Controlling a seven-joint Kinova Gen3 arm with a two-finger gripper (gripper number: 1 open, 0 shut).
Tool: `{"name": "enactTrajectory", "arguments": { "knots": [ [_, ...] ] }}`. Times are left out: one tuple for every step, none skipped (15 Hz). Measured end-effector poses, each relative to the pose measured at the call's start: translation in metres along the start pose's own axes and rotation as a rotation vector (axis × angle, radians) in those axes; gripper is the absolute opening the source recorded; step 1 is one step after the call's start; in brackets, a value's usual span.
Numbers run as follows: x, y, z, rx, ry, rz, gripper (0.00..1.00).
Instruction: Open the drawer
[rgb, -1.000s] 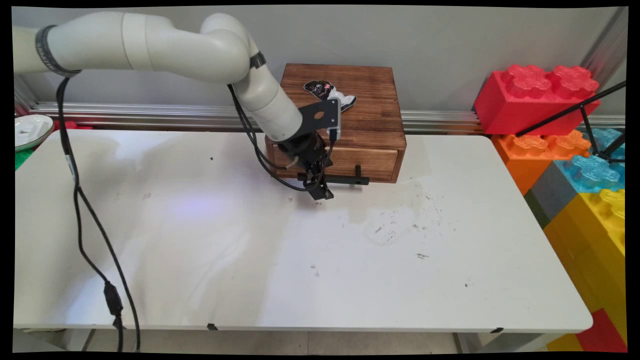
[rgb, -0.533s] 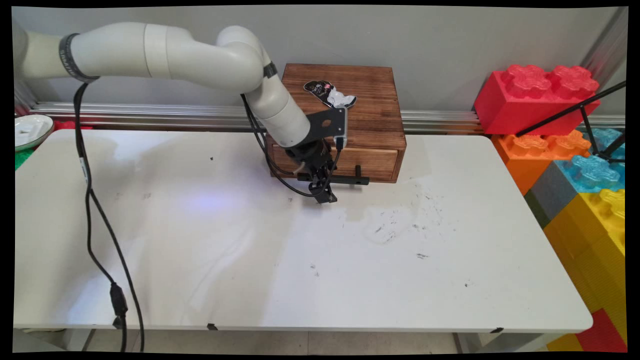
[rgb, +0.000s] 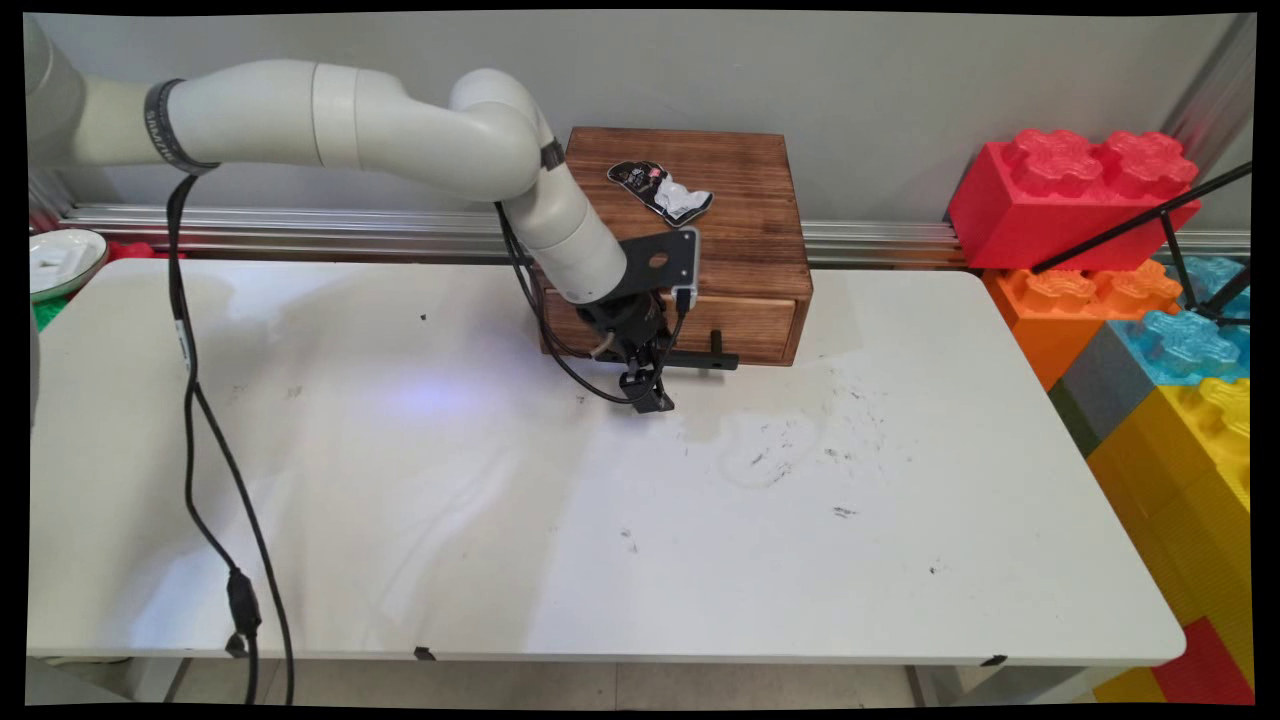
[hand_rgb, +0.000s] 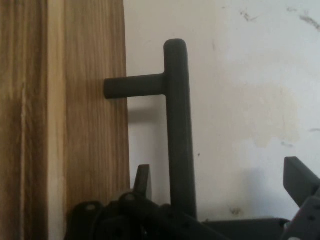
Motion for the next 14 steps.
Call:
{"name": "enactTrajectory", "arguments": {
  "knots": [
    [-0.001, 0.000, 0.001, -0.002, -0.002, 0.003, 1.00],
    [-0.001, 0.001, 0.003, -0.004, -0.003, 0.007, 1.00],
    [-0.002, 0.001, 0.004, -0.005, -0.004, 0.010, 1.00],
    [-0.002, 0.002, 0.005, -0.008, -0.006, 0.013, 1.00],
    [-0.002, 0.003, 0.006, -0.010, -0.007, 0.014, 1.00],
    [-0.003, 0.004, 0.006, -0.012, -0.007, 0.015, 1.00],
    [-0.003, 0.005, 0.007, -0.015, -0.007, 0.015, 1.00],
    [-0.004, 0.006, 0.008, -0.017, -0.007, 0.014, 1.00],
    [-0.004, 0.007, 0.009, -0.019, -0.007, 0.013, 1.00],
    [-0.004, 0.008, 0.009, -0.020, -0.006, 0.013, 1.00],
    [-0.005, 0.010, 0.010, -0.022, -0.006, 0.010, 1.00],
    [-0.005, 0.011, 0.010, -0.023, -0.005, 0.008, 1.00],
    [-0.005, 0.012, 0.010, -0.024, -0.005, 0.008, 1.00],
    [-0.004, 0.013, 0.011, -0.025, -0.004, 0.006, 1.00]
  ]
}}
